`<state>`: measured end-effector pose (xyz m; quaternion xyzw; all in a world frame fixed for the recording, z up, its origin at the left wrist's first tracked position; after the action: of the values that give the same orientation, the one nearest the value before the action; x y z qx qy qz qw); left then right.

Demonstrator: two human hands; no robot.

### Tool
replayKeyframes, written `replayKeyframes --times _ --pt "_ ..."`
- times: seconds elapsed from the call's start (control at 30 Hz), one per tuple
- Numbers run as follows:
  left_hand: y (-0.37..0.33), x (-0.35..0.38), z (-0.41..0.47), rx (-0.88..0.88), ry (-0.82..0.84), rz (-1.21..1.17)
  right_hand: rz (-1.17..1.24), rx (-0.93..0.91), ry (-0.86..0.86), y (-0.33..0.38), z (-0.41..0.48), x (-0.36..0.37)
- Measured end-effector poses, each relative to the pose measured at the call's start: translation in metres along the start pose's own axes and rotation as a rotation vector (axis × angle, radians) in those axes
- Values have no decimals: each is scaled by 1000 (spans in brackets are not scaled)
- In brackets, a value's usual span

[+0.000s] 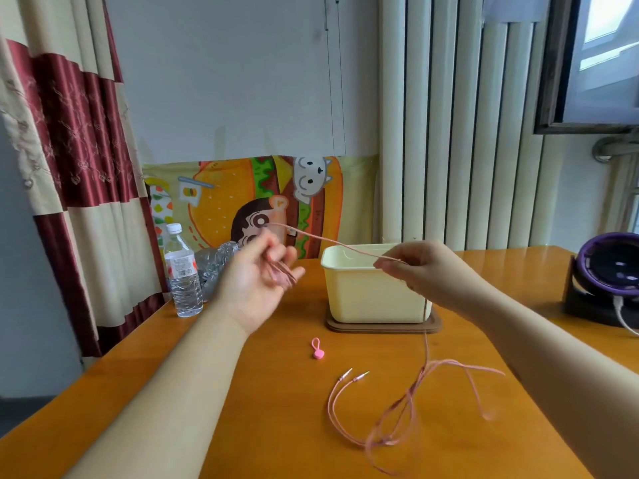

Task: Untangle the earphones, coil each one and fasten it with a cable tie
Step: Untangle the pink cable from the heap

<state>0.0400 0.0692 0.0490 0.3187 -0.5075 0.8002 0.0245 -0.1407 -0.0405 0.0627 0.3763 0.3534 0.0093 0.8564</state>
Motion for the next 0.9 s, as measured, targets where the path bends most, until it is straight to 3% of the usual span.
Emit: replayKeyframes --times 0.17,0.3,0.4,0.53,0.63,0.77,0.83,0.9 --pt "-9 -43 8 41 -275 -328 177 332 22 -58 -2 15" --pt "2 -53 9 14 -239 -332 -69 414 162 -77 -3 37" --pt "2 -61 8 52 -304 -269 -309 448 256 -94 -4 43" --pt "-9 -67 10 148 -358 -132 -423 435 276 -109 -7 43" --pt "-6 -56 8 121 -295 -35 -501 326 355 -103 -11 51" --pt "19 -27 -4 -84 -120 106 -537 300 587 -83 -22 70" --pt "32 -10 -16 -223 -9 181 -379 249 507 -59 -16 67" --pt "40 2 -25 -307 79 189 -76 160 388 -26 -9 60"
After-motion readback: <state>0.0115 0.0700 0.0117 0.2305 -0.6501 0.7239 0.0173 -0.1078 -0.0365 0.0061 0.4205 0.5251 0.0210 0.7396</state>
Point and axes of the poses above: each hand's wrist, its own z-axis towards the middle knuckle, its own x-axis out of the palm, y = z × x, the point moved 7 cm from there along z, towards the middle knuckle, and after that the axes turned 2 degrees about x, right-handed, at the moved point
